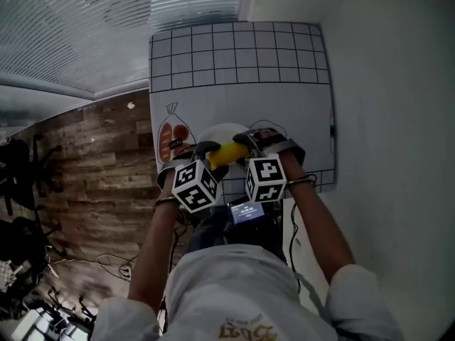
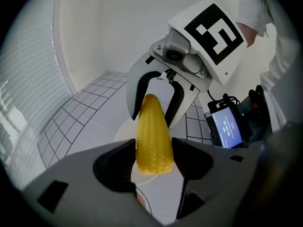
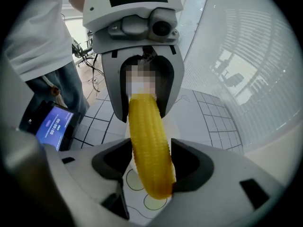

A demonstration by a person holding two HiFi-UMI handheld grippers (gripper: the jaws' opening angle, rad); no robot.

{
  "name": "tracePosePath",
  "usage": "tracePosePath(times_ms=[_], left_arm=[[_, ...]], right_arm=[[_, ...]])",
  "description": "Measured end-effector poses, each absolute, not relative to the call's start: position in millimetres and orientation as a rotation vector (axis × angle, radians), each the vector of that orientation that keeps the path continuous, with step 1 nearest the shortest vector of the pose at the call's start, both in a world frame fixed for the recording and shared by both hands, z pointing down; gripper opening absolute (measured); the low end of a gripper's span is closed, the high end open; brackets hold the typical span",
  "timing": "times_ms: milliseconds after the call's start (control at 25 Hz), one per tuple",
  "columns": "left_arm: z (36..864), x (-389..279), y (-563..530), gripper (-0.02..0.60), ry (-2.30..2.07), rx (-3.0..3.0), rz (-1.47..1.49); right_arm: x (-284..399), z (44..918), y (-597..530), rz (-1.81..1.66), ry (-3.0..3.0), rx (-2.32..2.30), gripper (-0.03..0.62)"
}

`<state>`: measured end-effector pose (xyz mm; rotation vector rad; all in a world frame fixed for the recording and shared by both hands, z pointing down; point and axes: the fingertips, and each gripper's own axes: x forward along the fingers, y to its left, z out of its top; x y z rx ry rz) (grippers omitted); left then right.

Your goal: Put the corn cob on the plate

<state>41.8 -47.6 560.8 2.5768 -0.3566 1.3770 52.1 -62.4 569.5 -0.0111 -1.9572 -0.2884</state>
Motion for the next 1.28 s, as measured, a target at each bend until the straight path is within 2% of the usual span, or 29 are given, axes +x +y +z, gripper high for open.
tracePosePath(times_ms=[680, 1280], left_arm=[[600, 17, -73, 0.242, -0.304, 2.528, 1.499], [602, 15, -76, 0.242, -0.362, 2.560, 1.542]], right_arm=[[35, 606, -81, -0.146, -2.014, 0.108, 0.262], [32, 609, -85, -0.117, -2.046, 0.156, 0.272]])
